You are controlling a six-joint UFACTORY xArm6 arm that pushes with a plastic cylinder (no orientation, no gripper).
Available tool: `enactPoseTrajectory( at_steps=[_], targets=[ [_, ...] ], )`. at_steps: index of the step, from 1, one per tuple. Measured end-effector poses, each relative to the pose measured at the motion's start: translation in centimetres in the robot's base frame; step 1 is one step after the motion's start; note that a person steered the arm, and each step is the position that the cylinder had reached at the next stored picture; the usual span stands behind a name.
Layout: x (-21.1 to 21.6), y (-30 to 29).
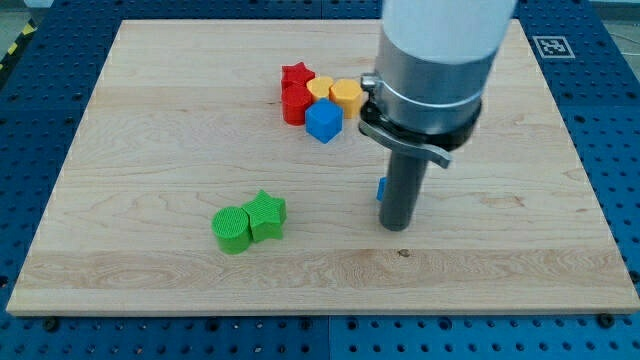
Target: Touch the bottom right of blue triangle
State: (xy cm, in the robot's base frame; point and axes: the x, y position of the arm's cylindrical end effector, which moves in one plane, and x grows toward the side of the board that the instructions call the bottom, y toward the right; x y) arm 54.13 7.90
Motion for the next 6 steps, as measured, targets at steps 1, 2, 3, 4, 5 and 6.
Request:
enactPoseTrajectory(
  at_steps=[1,2,3,4,5,6],
  targets=[
    [0.5,2.4],
    [-0.1,3.8],
    [-1.9,3.8],
    [-2.0,5.5],
    [0.3,6.3],
    [2.6,6.3]
  ],
)
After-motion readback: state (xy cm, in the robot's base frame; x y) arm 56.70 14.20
